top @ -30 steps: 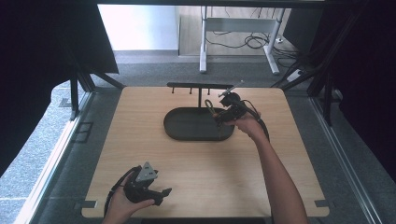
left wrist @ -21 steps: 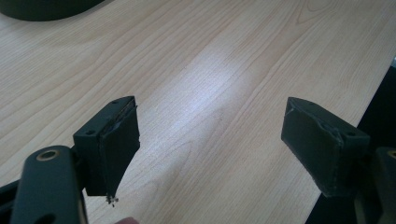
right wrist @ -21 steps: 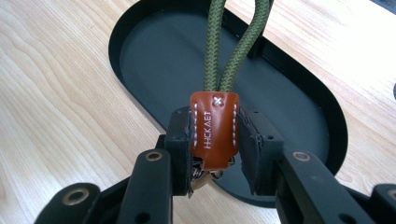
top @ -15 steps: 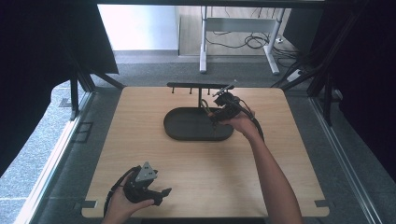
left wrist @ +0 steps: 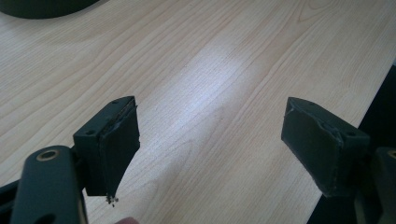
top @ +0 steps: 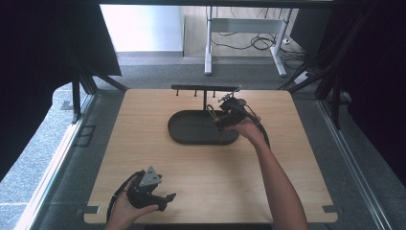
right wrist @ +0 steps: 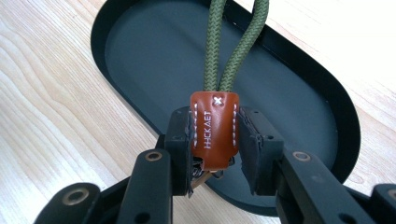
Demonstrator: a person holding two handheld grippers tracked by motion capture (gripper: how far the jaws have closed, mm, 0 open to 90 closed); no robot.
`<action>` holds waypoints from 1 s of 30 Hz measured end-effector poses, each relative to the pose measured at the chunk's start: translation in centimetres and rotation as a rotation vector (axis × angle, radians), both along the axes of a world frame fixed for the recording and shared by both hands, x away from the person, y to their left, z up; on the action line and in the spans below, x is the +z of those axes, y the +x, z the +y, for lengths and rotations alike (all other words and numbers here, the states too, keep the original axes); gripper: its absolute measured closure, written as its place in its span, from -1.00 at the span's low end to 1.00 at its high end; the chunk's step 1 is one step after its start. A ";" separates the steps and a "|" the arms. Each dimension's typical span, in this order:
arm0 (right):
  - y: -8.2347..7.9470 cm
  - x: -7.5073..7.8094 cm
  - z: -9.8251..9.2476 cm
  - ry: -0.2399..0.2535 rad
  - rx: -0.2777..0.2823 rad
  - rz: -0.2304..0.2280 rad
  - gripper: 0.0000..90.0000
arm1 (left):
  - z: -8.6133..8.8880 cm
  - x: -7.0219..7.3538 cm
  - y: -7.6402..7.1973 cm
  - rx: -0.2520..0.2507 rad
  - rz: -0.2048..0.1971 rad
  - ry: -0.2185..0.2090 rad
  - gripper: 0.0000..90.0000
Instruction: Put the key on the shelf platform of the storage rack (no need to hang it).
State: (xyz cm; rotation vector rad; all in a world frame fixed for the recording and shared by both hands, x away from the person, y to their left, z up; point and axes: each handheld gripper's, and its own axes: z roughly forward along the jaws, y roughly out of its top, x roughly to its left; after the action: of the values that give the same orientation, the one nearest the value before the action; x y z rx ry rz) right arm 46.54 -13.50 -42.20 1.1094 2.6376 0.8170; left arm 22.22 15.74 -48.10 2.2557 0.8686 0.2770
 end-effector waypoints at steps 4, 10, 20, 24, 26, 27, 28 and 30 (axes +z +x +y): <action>0.0 -0.2 -0.1 0.001 0.001 0.000 0.48 | 0.0 0.0 0.0 -0.002 0.002 0.002 -0.56; 0.0 -0.6 -0.3 0.002 -0.005 0.005 0.48 | -0.1 -0.1 0.0 -0.003 0.002 0.002 -0.56; 0.1 -1.3 -0.5 -0.010 -0.010 0.013 0.48 | -0.1 -0.2 0.1 -0.003 0.006 0.005 -0.56; 0.2 -1.5 -0.5 -0.014 -0.012 0.017 0.48 | -0.1 -0.2 0.1 -0.005 0.007 0.006 -0.56; 0.2 -1.7 -0.5 -0.016 -0.010 0.018 0.48 | -0.1 -0.2 0.1 -0.004 0.006 0.006 -0.56; 0.2 -1.7 -0.5 -0.019 -0.010 0.018 0.48 | -0.1 -0.2 0.1 -0.005 0.006 0.005 -0.56; 0.2 -1.8 -0.4 -0.019 -0.011 0.019 0.48 | -0.1 -0.2 0.1 -0.003 0.006 0.004 -0.56; 0.3 -1.9 -0.4 -0.024 -0.011 0.020 0.48 | 0.0 -0.1 0.1 -0.002 0.004 0.003 -0.56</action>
State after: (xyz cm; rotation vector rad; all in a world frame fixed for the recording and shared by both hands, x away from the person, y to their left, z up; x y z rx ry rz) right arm 46.80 -13.86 -44.10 1.1311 2.6472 0.7740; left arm 22.32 15.76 -48.23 2.2607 0.8687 0.2726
